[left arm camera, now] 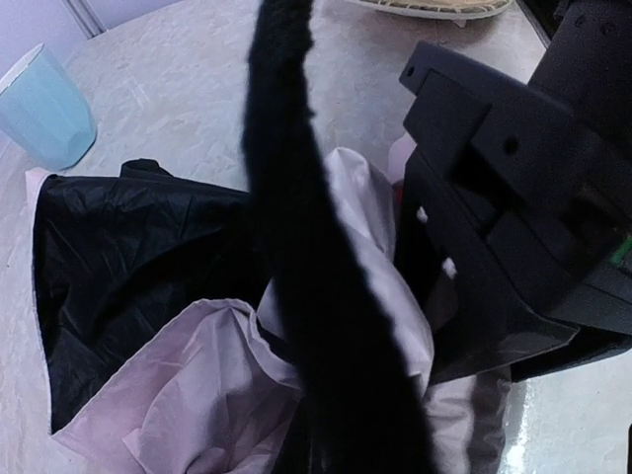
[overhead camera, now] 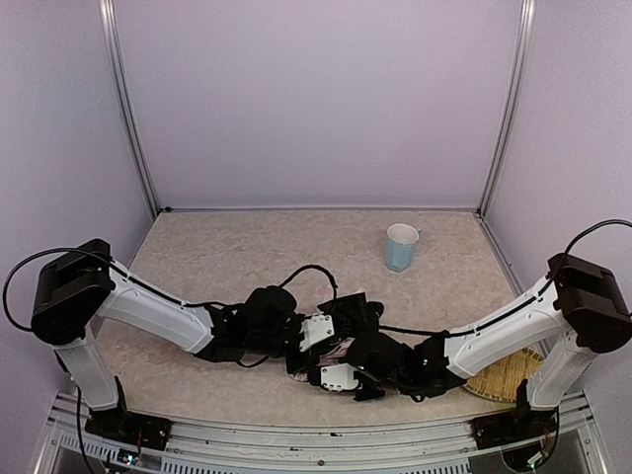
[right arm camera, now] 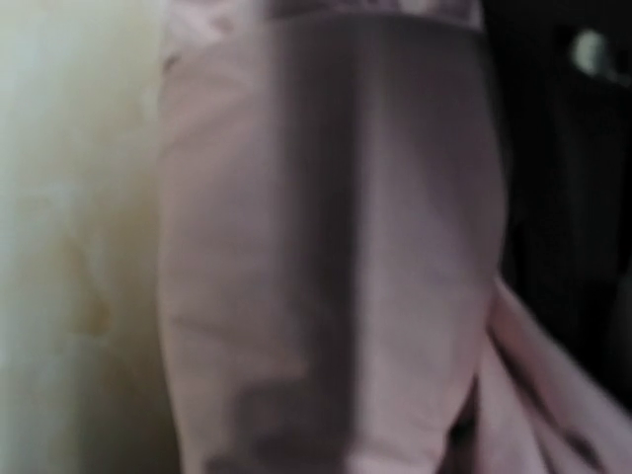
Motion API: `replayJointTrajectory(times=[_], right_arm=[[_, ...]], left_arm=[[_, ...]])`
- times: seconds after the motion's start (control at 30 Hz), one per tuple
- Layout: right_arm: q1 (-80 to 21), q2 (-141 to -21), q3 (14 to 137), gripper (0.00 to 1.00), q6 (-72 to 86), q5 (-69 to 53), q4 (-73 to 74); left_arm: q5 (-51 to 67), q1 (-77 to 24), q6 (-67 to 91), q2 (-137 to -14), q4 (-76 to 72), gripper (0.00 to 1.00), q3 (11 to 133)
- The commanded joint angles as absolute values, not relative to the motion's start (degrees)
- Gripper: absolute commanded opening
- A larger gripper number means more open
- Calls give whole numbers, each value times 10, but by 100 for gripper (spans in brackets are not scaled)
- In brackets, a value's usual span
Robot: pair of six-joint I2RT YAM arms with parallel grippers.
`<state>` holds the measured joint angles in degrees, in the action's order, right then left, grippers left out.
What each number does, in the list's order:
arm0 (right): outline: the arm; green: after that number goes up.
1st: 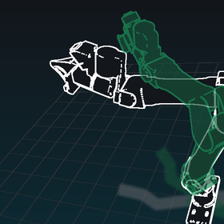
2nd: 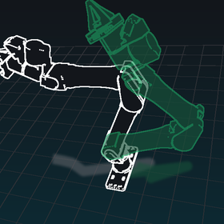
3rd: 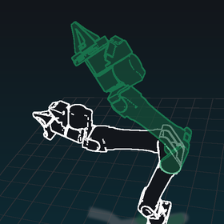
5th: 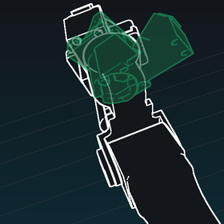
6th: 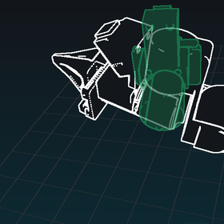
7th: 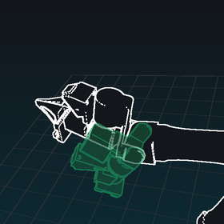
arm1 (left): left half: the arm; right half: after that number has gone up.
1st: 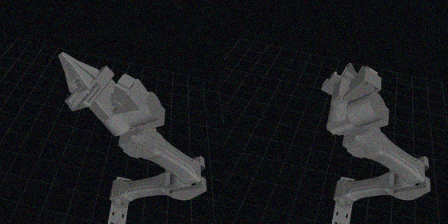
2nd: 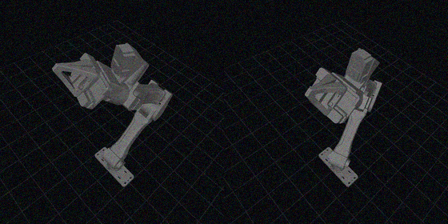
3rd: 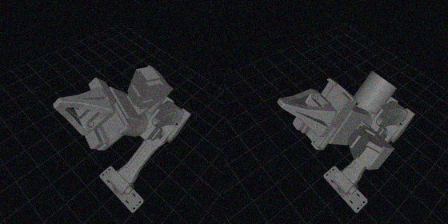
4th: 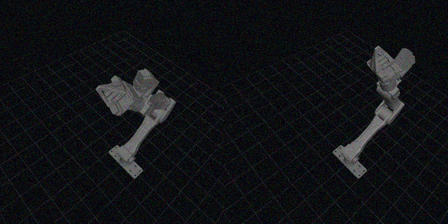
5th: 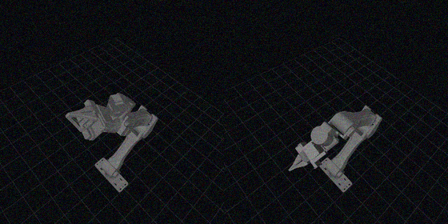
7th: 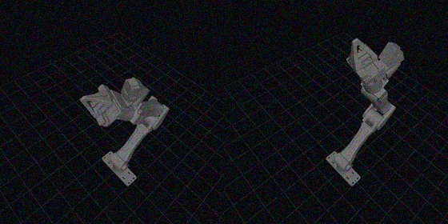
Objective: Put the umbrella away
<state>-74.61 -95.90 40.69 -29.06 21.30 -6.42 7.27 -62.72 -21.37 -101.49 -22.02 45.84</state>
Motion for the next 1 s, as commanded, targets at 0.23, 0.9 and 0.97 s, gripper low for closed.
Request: replayJointTrajectory(times=[0.23, 0.9, 0.97], right_arm=[[-738, -865, 401, 1, -257, -10, 20], [-616, -1025, 501, 0, -66, -392, 189], [-613, -1039, 499, 0, -44, -426, 182]], left_arm=[[295, -558, -140, -1163, -67, 4, 593], [252, -423, -7, -1108, -192, 58, 583], [250, -395, -1, -1093, -201, 61, 593]])
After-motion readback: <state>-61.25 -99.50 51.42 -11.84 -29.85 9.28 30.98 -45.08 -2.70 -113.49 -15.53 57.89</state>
